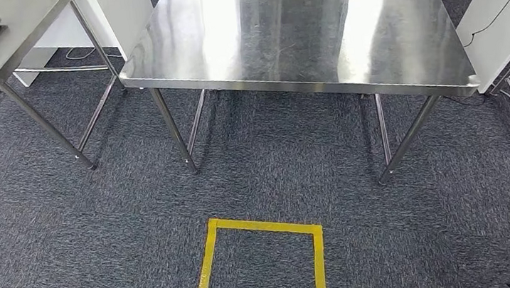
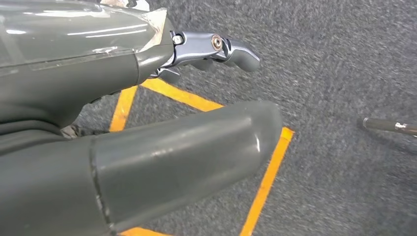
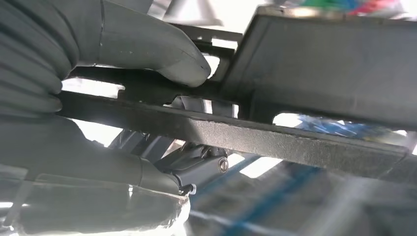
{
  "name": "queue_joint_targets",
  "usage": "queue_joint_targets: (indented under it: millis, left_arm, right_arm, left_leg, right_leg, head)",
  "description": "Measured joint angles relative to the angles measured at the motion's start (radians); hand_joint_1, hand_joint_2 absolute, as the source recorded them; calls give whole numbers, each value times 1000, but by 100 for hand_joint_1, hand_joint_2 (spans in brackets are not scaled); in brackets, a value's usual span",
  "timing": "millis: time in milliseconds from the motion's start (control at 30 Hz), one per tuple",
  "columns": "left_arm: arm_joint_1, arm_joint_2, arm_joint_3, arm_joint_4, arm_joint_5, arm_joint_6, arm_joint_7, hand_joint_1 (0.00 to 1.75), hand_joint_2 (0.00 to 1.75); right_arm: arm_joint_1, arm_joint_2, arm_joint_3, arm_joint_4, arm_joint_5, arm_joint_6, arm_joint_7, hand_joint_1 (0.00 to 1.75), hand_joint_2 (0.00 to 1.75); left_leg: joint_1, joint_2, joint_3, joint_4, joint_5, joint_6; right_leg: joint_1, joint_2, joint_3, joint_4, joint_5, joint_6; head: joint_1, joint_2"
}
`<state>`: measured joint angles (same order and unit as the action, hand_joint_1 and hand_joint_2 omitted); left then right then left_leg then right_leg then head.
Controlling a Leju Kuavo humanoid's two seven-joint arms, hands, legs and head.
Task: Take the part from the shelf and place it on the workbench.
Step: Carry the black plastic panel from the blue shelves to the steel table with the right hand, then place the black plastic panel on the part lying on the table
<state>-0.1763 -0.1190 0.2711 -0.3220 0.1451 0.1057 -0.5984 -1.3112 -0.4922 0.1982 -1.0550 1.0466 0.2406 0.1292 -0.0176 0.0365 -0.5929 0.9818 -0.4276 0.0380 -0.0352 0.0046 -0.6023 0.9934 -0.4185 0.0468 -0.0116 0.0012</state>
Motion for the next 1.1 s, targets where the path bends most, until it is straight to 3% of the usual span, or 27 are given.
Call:
queue_joint_targets:
  millis: [133, 200, 300, 400, 533, 733, 867, 933, 1000, 1067, 1100]
  left_arm:
    - [-24, -13, 5, 1, -2, 1, 10, 0, 0]
    - [-33, -20, 7, 1, -1, 1, 13, 0, 0]
    - [-41, -28, 8, 1, 9, 4, 12, 0, 0]
    - [-45, -33, 9, 1, 12, 11, 5, 0, 0]
    - [-46, -35, 10, 1, 12, 13, -2, 0, 0]
    - [-43, -33, 10, 1, 21, 17, -1, 0, 0]
    - [-42, -31, 10, 1, 26, 12, 2, 0, 0]
    - [-43, -32, 10, 1, 29, 11, 2, 0, 0]
    - [-43, -34, 10, 1, 31, 11, 4, 0, 0]
    - [-42, -36, 10, 2, 32, 11, 5, 0, 0]
    - [-42, -36, 10, 2, 33, 11, 5, 0, 0]
  right_arm:
    - [-262, 187, 215, 130, -14, -2, 51, 175, 175]
    - [-317, 259, 279, 160, -48, -29, 43, 175, 175]
    - [-326, 324, 346, 164, -147, -121, -4, 175, 175]
    - [-246, 346, 383, 144, -229, -245, -61, 175, 175]
    - [-50, 352, 411, 133, -209, -399, -105, 175, 175]
    - [146, 376, 421, 147, -160, -439, -105, 175, 175]
    - [180, 390, 409, 157, -145, -450, -108, 175, 175]
    - [186, 393, 398, 162, -131, -456, -115, 175, 175]
    - [193, 393, 393, 169, -119, -463, -122, 175, 175]
    - [211, 392, 387, 176, -111, -465, -126, 175, 175]
    - [220, 392, 383, 180, -108, -466, -127, 175, 175]
  left_leg:
    - [8, -4, 1, 1, 4, -5]
    - [11, -7, 1, 1, 5, -6]
    - [12, -8, 1, 1, 4, -7]
    - [13, -7, 3, 2, 2, -10]
    - [14, -8, 4, 6, 1, -10]
    - [12, -8, 0, 11, 1, -8]
    - [15, -7, 9, -8, 5, 12]
    - [25, -3, 29, -36, 17, 18]
    - [32, -1, 37, -44, 19, 19]
    - [37, -2, 39, -42, 13, 12]
    - [41, -4, 41, -38, 8, 6]
  right_leg:
    - [6, -4, -2, 0, 1, -1]
    - [9, -8, -1, 0, 0, -1]
    - [12, -9, 0, 0, 0, -2]
    - [13, -9, 5, -1, 0, -2]
    - [13, -9, 9, -2, 0, -3]
    - [10, -9, 8, -4, 5, -5]
    - [12, -9, 7, -15, 8, 3]
    - [16, -7, -21, 38, -15, 1]
    - [11, -5, -90, 167, -58, 0]
    - [5, -5, -149, 256, -74, 9]
    - [0, -5, -153, 247, -60, 20]
  head:
    - [-1, 0]
    - [-1, 0]
    - [-1, 0]
    - [-1, 0]
    - [0, 0]
    - [-1, 0]
    - [-3, 0]
    - [0, 0]
    - [4, 0]
    - [4, 0]
    - [5, 0]
